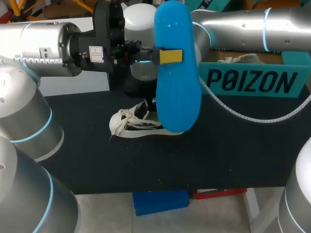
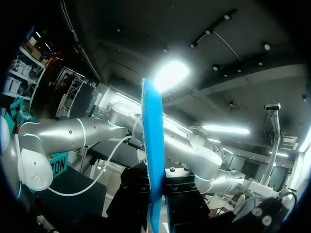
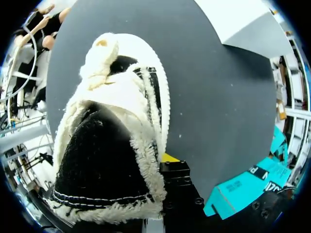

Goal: Take the shoe out of the shoebox, open the shoe tongue, remove and reinsert the insole, then place the shoe into the shoebox

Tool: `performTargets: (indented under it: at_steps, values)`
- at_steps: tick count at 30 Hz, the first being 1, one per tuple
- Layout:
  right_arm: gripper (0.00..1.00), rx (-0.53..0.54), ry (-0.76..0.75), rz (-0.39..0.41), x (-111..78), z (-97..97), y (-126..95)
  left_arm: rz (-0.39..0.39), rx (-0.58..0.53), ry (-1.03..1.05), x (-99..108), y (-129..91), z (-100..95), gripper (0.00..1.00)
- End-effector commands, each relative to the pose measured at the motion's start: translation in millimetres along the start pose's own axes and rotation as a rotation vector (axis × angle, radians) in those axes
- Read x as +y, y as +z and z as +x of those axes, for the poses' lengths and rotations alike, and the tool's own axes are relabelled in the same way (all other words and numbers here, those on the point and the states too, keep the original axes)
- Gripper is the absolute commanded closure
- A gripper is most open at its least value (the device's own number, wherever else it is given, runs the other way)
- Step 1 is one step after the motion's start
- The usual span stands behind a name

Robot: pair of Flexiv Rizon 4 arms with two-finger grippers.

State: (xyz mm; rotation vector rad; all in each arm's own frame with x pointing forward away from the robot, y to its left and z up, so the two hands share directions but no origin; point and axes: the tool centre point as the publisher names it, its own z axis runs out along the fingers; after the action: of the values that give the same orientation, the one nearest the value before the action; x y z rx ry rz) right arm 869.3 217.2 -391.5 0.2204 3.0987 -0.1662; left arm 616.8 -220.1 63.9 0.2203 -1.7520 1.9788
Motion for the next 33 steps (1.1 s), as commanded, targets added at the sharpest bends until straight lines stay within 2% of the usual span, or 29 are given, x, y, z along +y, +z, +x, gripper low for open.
performTargets:
  at_steps: [1, 3, 6, 10, 14, 18, 25, 33]
  values:
    - [1.00, -0.048, 0.202, 0.059, -30.5, 13.0, -79, -0.002, -0.003, -0.001, 0, 1, 0.5, 1.00]
    - [1.00, -0.029, 0.366, 0.083, -44.0, 10.6, -94, -0.002, -0.003, -0.001, 0, 1, 0.5, 1.00]
    - [1.00, -0.027, 0.651, 0.144, -61.5, 8.1, -103, -0.002, -0.003, -0.001, 0, 1, 0.5, 1.00]
    - [1.00, 0.010, 1.037, 0.162, -75.6, 12.3, -102, -0.002, -0.003, -0.001, 0, 1, 0.5, 1.00]
    - [1.00, 0.023, 1.286, 0.170, -78.4, 19.2, -94, -0.002, -0.003, -0.001, 0, 1, 0.5, 1.00]
    - [1.00, 0.034, 1.450, 0.155, -77.7, 20.1, -84, -0.002, -0.003, -0.001, 0, 1, 0.5, 1.00]
    - [1.00, 0.082, 1.646, 0.124, -76.5, 15.4, -68, -0.002, -0.003, -0.001, 0, 1, 0.5, 1.00]
    - [1.00, 0.127, 1.736, 0.098, -74.3, 10.9, -55, -0.002, -0.003, -0.001, 0, 1, 0.5, 1.00]
